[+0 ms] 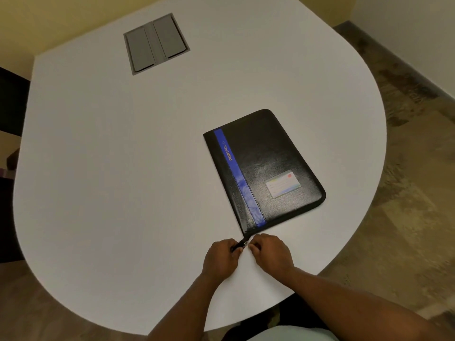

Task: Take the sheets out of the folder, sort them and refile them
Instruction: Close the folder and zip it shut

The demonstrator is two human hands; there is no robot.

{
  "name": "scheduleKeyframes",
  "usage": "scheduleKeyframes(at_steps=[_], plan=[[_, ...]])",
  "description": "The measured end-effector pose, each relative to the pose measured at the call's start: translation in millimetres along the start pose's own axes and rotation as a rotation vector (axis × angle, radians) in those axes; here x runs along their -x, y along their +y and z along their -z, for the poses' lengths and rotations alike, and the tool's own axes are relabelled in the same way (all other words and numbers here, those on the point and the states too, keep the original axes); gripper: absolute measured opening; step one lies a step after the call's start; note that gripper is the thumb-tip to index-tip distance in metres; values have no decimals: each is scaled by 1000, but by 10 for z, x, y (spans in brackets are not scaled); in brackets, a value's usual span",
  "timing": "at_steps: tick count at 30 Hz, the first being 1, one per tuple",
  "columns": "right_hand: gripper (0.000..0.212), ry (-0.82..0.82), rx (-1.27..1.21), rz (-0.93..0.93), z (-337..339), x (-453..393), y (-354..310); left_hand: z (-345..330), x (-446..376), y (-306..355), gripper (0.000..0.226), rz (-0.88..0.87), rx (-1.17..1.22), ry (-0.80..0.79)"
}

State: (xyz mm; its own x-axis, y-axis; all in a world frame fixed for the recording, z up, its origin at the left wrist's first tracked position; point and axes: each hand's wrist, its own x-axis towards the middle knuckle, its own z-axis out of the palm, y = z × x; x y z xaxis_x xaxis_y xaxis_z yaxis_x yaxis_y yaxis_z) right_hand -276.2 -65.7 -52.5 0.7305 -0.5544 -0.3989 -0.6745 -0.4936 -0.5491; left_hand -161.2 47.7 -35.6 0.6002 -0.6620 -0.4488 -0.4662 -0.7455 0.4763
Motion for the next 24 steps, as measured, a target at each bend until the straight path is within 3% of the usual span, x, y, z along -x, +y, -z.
scheduleKeyframes(at_steps=[5,24], plan=[[15,81,32,-73,99,-16,-54,61,-21,51,22,-22,-197,14],[18,360,-130,-460,808,-231,687,151,-159,99,20,-29,-340,-40]])
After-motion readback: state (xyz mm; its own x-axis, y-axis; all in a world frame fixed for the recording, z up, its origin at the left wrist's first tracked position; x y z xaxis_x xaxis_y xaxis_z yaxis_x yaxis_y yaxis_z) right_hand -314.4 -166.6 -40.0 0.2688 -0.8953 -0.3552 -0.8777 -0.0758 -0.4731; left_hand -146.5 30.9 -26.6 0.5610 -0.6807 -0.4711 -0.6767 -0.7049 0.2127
